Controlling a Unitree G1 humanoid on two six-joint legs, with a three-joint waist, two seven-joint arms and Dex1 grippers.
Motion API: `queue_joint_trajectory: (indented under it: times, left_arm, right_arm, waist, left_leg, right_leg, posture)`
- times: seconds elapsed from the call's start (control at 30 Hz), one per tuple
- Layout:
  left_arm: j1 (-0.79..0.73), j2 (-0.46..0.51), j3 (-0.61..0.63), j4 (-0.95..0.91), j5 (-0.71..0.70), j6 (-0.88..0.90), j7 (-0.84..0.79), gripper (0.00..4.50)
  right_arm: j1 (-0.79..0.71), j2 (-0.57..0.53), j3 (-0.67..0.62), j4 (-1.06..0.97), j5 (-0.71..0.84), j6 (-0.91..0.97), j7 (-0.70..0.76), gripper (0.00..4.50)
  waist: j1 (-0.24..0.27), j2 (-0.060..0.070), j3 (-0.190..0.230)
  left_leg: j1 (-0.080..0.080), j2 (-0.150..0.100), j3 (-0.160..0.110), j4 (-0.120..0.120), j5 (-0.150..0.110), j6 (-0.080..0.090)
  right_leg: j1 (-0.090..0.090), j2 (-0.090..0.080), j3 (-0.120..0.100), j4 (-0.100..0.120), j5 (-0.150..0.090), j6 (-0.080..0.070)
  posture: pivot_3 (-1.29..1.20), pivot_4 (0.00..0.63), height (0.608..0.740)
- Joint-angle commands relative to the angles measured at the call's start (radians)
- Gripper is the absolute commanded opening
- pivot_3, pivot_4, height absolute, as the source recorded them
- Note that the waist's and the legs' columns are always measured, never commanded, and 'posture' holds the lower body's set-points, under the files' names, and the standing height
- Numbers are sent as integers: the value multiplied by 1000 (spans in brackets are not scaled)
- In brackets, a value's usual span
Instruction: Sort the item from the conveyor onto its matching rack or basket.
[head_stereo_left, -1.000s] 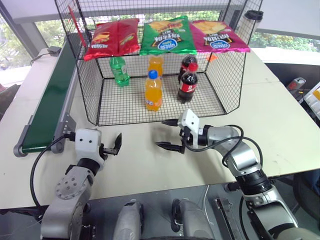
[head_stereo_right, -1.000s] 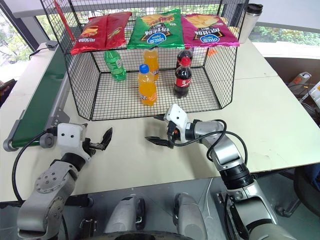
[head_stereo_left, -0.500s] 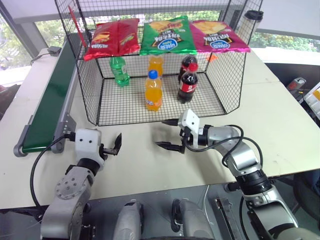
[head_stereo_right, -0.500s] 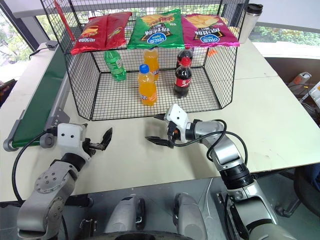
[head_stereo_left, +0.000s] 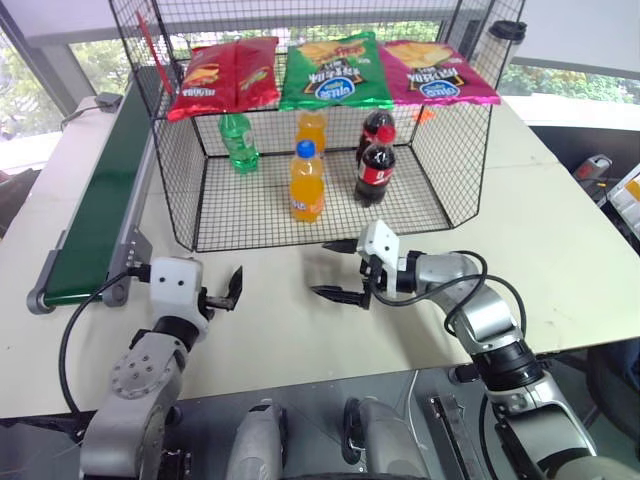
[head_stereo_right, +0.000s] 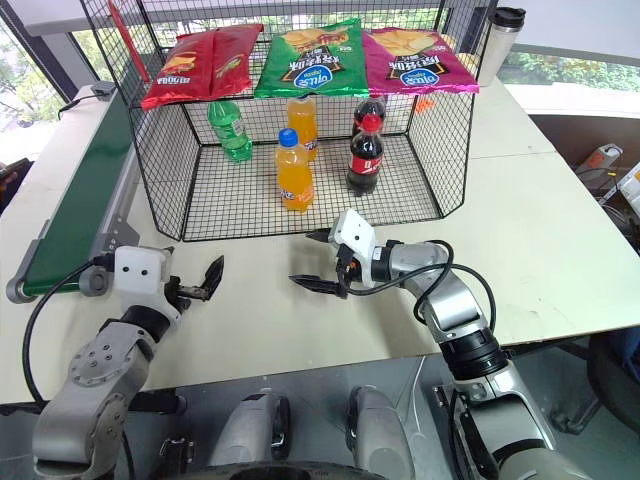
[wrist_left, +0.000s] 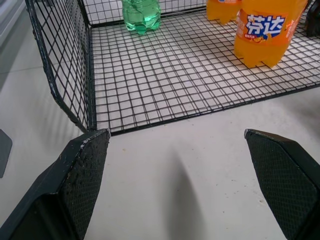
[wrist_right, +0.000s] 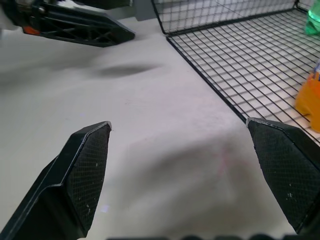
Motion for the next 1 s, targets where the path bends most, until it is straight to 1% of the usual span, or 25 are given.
queue_joint_trajectory:
  times: [0.03,0.27,0.43,0.6,0.73,1.0]
  left_arm:
    - [15,22,79,-100,-7,20,2,4480]
    - [-11,1,265,-194,-87,122,27,4480]
    - [-20,-54,395,-207,-138,178,70,4480]
    - [-2,-83,465,-202,-165,198,92,4480]
    - [6,-88,518,-177,-181,197,103,4480]
    - [-40,-67,631,-93,-237,198,127,4480]
  right_arm:
    - [5,14,-50,-46,84,-31,32,4500]
    - [-40,17,-68,-61,166,17,61,4500]
    - [-46,23,-66,-93,200,37,60,4500]
    - [-53,32,-61,-99,198,26,41,4500]
    - [-61,31,-49,-89,174,13,26,4500]
    - [-66,31,-33,-32,120,-25,17,4500]
  waist:
    - [0,0,0]
    - [0,0,0]
    - [0,0,0]
    - [0,0,0]
    - [0,0,0]
    - [0,0,0]
  left_leg:
    - [0,0,0,0,0,0]
    - [0,0,-1,0,0,0]
    - [0,0,-1,0,0,0]
    - [0,0,-1,0,0,0]
    - [0,0,0,0,0,0]
    - [1,0,0,0,0,0]
  right_leg:
    - [0,0,0,0,0,0]
    - [0,0,0,0,0,0]
    - [1,0,0,0,0,0]
    - [1,0,0,0,0,0]
    - [1,0,0,0,0,0]
    - [1,0,0,0,-1,-2]
  posture:
    - [0,150,740]
    - [0,150,740]
    - [0,150,740]
    - [0,150,740]
    - [0,150,740]
    - [0,150,740]
